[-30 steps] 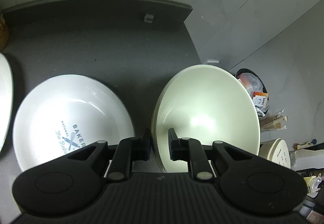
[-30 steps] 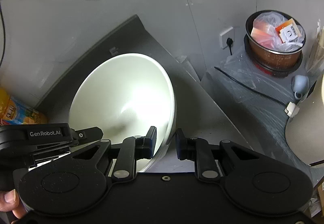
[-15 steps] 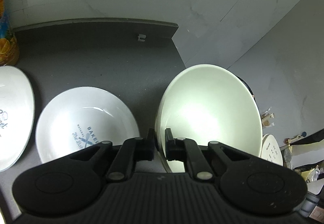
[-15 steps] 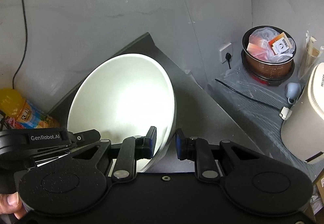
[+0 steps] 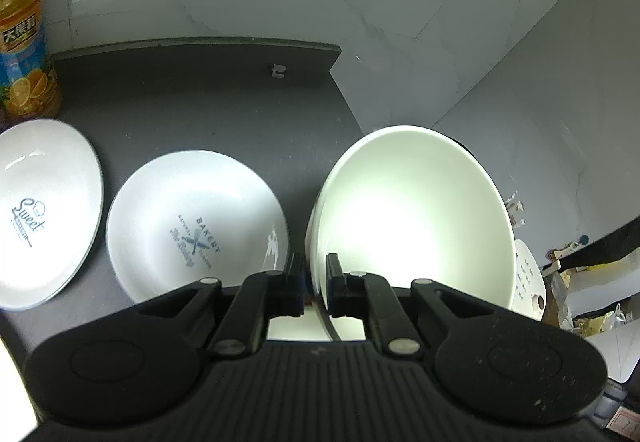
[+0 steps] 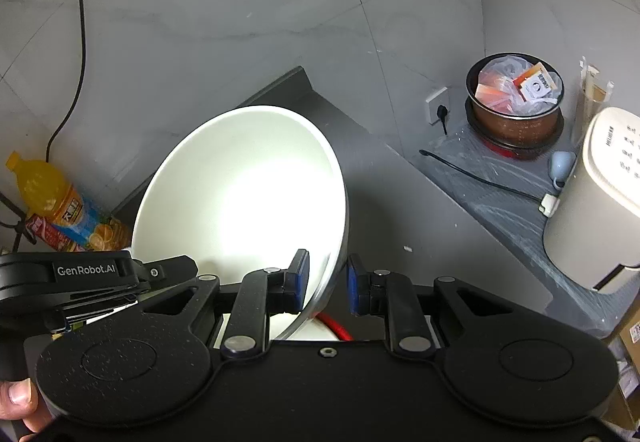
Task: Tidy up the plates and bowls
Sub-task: 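Carry the second cream bowl with both grippers onto the nested bowls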
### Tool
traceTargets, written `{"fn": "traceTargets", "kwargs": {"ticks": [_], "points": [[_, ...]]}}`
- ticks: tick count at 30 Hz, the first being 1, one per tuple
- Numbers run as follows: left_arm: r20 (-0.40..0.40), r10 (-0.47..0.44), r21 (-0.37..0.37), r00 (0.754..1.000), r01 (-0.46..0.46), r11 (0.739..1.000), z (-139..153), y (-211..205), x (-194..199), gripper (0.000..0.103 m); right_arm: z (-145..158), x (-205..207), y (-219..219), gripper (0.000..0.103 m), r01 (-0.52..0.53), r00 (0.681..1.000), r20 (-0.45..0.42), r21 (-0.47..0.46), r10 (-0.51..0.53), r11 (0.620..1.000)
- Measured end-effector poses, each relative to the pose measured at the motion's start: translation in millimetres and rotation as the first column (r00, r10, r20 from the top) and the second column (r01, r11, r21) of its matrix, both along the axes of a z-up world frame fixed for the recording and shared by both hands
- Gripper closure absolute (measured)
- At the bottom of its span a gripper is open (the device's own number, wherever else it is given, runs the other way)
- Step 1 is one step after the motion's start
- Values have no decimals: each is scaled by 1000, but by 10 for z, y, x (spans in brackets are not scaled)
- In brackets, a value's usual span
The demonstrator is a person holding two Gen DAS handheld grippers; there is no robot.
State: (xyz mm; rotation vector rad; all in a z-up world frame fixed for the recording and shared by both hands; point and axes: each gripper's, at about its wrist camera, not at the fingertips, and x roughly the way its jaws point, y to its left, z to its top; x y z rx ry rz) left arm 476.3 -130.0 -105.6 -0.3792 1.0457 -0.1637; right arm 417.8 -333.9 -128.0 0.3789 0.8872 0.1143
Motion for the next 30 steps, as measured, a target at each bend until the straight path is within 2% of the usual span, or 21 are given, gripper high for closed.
{"fn": "traceTargets", "kwargs": {"ticks": [11, 30], "points": [[-19, -12, -11, 1000, 12, 1000, -33, 108, -237, 94, -11, -249, 120, 83, 3, 1000, -10, -14, -4, 1000], [-67, -34, -8, 997, 34, 999, -191, 233, -476, 95, -94, -427, 248, 81, -25, 998, -61, -52, 22, 998]]}}
